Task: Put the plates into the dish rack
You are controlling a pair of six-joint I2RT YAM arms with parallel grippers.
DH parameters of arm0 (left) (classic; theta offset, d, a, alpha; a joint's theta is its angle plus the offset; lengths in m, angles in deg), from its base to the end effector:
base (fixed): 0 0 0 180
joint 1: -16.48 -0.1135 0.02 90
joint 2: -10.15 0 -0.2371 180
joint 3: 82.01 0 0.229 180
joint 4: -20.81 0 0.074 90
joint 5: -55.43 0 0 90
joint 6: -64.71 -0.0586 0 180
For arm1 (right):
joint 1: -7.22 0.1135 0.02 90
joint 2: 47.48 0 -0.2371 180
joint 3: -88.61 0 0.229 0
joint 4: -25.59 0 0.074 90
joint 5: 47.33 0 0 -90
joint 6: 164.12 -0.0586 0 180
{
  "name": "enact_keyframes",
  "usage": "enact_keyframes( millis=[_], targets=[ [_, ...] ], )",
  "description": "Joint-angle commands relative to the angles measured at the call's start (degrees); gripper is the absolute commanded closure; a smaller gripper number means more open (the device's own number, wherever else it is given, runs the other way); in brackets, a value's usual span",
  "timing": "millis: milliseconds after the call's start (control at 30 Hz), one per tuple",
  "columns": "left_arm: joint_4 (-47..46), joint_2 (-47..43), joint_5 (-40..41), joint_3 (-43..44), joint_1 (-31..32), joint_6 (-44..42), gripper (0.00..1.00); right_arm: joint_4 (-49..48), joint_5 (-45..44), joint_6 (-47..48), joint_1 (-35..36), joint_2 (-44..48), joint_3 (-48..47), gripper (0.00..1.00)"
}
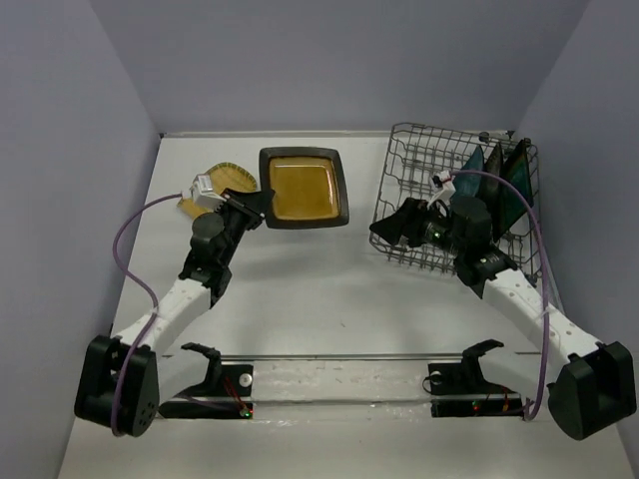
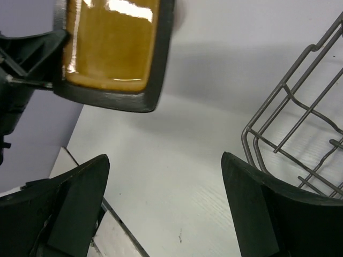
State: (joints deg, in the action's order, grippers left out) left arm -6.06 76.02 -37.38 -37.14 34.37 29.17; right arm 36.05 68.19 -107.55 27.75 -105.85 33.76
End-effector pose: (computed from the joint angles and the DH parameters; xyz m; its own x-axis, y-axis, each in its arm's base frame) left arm 0.2548 -0.0853 0.2614 -0.2309 -0.7795 -0.5823 0.2845 0.5182 -0.8065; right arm 0.2228 0.1104 0.2707 -0.5789 0.3141 -0.7525 -0.4662 0.6296 0.6215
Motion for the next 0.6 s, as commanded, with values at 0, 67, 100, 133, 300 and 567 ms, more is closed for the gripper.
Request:
enact_keyframes(
  millis=[0, 67, 100, 133, 300, 567],
  targets=[
    [-7.1, -11.1, -3.2, -1.2, 0.0, 3.8, 0.94, -3.7, 0.8, -0.6, 1.0, -2.4, -4.8, 0.09],
    [-5.8, -13.3, -6.0, -1.8, 0.0, 3.9, 0.94, -4.6, 1.4, -0.9, 1.0, -3.8, -6.3, 0.08],
    [-5.1, -14.2, -7.4, -1.8, 0.0, 3.8, 0.94, -5.5, 2.0, -1.6, 1.0, -4.6, -6.7, 0.08],
    [-4.7, -14.9, -8.7, -1.9, 0.0, 3.6, 0.94, -6.7, 2.9, -2.1, 1.0, -5.2, -6.9, 0.08],
    [-1.0, -19.8, -14.7, -2.0, 0.0, 3.8, 0.94, -14.3, 9.7, -5.3, 1.0, -6.2, -5.8, 0.07],
    [-2.1, -25.2, -19.8, -1.3, 0.7, 7.8, 0.94, -21.3, 12.8, -9.8, 2.7, -9.0, -2.0, 0.07]
  ],
)
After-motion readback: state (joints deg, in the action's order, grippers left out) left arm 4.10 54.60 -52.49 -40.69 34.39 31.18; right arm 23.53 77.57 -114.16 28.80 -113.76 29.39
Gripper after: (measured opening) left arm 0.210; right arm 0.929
